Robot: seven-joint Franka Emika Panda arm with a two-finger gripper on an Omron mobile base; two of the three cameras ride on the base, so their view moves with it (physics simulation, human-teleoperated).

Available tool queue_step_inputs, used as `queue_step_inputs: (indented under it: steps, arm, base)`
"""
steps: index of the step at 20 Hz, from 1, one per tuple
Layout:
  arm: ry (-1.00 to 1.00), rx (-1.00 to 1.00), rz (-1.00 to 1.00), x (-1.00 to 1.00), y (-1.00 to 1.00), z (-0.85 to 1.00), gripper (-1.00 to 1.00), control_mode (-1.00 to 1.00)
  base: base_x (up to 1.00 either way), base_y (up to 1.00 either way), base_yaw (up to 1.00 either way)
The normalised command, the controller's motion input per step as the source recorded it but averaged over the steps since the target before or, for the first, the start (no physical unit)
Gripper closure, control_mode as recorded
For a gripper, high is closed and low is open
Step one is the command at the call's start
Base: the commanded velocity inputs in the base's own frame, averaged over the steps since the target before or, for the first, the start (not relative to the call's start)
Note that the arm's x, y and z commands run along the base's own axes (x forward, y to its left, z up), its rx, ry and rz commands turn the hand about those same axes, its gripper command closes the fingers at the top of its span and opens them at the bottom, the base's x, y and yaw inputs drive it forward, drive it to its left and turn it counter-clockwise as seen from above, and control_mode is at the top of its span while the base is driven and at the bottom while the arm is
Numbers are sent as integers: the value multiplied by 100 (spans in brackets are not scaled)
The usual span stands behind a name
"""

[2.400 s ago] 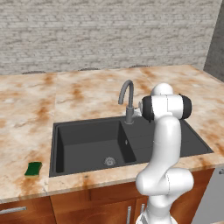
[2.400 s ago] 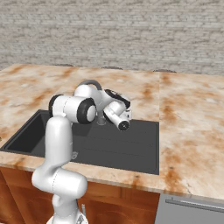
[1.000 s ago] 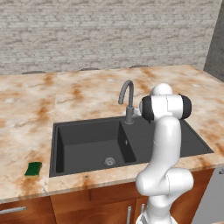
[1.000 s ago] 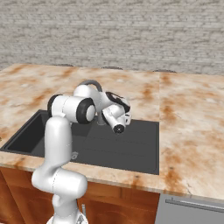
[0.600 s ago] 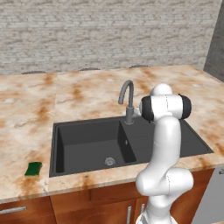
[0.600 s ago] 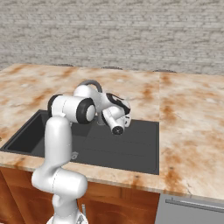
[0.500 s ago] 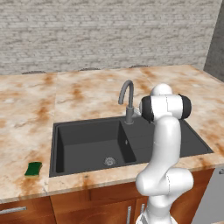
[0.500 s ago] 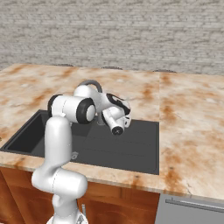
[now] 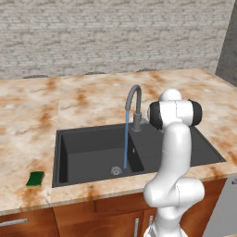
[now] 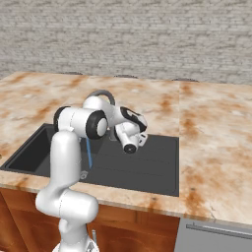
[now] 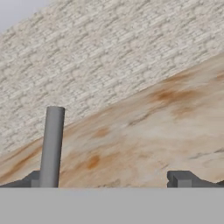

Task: Soak the sponge with water for a few seconds and then drop it inside the sink.

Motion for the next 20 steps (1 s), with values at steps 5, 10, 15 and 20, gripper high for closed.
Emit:
queue_step_inputs:
  steps: [5,10,15,20]
  arm:
    - [4,12,-6,-11,-56,-8,-100,-100]
    - [14,11,0,0,-55,28,-100,-100]
    - [11,13,0,0,-49,45,-100,-100]
    - [5,10,0,0,-42,43,-100,-100]
  base:
    - [0,0,0]
    - [0,0,0]
    - [0,0,0]
    - [0,0,0]
